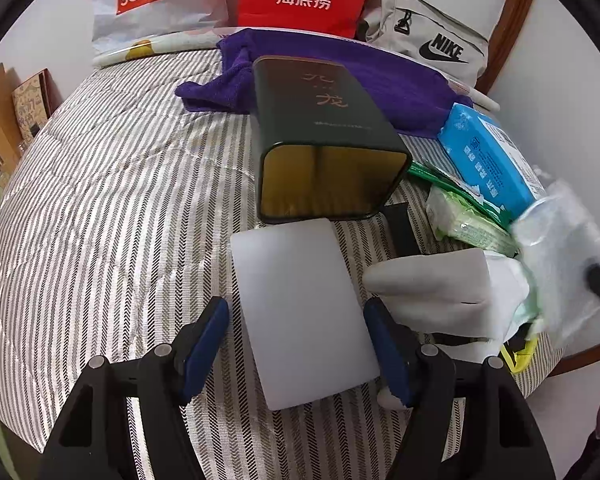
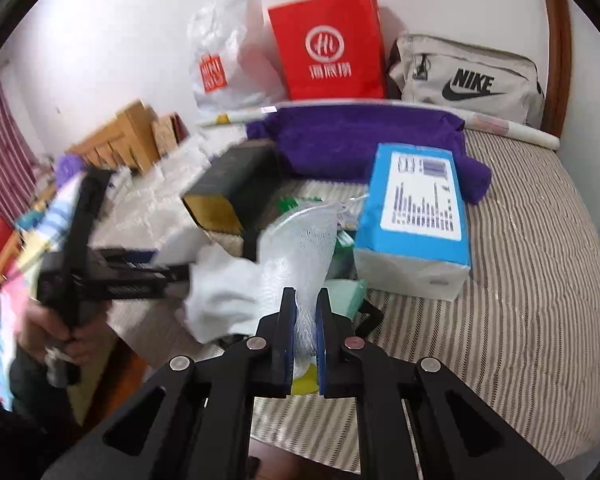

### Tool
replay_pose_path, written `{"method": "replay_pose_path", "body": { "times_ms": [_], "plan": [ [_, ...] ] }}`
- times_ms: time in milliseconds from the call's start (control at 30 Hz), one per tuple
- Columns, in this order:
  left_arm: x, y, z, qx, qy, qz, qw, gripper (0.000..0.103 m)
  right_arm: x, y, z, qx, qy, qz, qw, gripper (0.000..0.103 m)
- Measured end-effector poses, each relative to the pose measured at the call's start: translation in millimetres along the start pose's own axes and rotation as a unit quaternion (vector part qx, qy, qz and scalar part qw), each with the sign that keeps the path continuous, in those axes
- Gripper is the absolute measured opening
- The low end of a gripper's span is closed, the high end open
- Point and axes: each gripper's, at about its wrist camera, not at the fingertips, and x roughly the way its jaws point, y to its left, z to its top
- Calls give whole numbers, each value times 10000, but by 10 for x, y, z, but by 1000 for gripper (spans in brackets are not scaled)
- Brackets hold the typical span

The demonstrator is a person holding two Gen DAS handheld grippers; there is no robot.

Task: Organize soft objects
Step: 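Carry the mesh bag and sponge block over the purple towel with both tools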

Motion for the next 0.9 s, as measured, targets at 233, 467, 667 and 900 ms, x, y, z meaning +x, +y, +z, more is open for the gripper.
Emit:
{"method": "replay_pose_path", "body": {
  "times_ms": [233, 467, 667, 900],
  "plan": [
    [-47, -34, -81, 141, -252, 17, 9996, 54, -209, -204, -45, 176, -186, -163, 9995, 8],
    [-131, -79, -71, 191, -328, 201, 9991, 52, -305, -482, -266, 293, -71, -407, 9987, 8],
    [-243, -14, -28, 53, -375, 433, 9983, 52, -208, -706, -461, 497, 215, -529, 9971, 9],
    [-336, -20, 74, -11, -415, 520, 9978, 52, -131, -807, -521, 635, 300, -369, 9968, 9]
  ]
}}
